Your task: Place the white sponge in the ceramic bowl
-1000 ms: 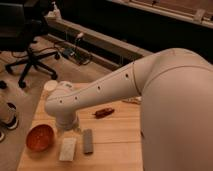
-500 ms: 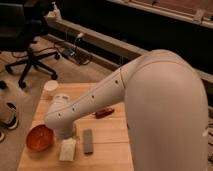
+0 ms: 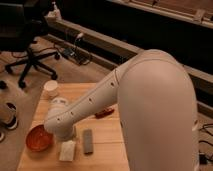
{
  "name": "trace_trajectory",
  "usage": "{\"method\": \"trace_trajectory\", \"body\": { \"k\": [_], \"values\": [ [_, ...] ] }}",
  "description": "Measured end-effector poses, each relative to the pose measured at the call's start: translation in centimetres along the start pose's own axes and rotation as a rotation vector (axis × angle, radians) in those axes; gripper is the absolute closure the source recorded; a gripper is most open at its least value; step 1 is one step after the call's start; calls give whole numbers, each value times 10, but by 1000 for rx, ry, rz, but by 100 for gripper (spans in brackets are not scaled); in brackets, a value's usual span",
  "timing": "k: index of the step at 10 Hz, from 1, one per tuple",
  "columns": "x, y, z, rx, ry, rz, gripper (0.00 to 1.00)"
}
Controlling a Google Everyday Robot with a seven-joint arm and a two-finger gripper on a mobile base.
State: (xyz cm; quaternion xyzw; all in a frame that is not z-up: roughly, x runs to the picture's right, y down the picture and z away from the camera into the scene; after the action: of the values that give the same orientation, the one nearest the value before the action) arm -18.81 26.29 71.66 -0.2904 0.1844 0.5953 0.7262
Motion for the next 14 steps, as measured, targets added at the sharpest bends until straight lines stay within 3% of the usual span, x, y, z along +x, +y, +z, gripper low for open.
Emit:
{"method": "trace_trajectory", "body": {
  "k": [11, 14],
  "values": [
    [1, 1, 5, 5, 11, -4, 35],
    [-5, 12, 2, 2, 18, -48, 35]
  ]
}}
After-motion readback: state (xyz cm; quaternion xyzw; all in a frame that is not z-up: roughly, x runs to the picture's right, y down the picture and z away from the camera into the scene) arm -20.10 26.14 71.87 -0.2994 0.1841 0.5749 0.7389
